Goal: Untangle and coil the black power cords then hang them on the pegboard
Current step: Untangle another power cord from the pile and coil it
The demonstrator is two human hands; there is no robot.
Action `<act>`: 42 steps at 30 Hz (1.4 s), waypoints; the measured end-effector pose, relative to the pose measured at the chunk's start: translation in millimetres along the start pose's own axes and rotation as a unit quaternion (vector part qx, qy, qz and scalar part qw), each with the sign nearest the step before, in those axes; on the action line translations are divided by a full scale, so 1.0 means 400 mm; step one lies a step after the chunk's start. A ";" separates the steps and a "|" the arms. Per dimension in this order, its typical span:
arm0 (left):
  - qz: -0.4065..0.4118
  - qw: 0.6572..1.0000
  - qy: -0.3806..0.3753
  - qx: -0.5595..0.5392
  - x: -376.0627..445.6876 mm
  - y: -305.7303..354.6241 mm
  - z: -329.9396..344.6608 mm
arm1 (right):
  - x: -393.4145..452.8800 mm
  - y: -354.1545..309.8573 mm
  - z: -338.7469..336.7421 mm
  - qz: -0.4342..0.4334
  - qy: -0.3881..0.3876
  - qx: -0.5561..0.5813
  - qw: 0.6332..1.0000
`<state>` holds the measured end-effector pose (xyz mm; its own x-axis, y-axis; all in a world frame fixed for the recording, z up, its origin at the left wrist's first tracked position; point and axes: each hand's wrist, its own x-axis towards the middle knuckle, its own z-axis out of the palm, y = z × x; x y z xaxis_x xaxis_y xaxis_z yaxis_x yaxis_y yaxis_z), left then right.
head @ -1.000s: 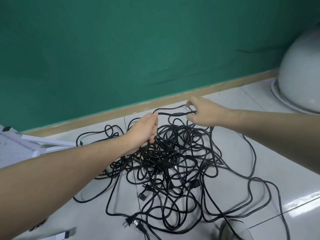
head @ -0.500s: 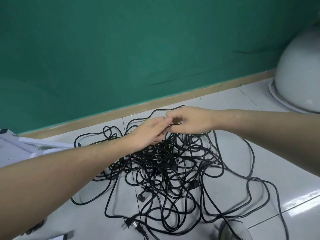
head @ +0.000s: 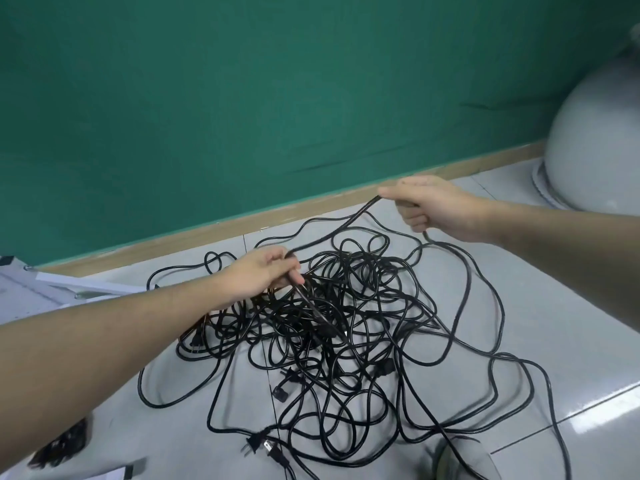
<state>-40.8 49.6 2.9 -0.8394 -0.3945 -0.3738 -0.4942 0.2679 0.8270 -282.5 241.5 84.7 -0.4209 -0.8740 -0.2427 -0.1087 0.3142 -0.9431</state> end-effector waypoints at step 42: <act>0.142 0.975 0.002 0.173 -0.068 0.050 0.121 | -0.108 0.017 -0.047 0.084 0.163 -0.123 0.975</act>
<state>-38.9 108.2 9.4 -0.9529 -0.2641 -0.1489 -0.2896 0.6474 0.7050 -282.1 288.3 92.9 -0.7111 -0.6509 -0.2659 -0.2092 0.5569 -0.8038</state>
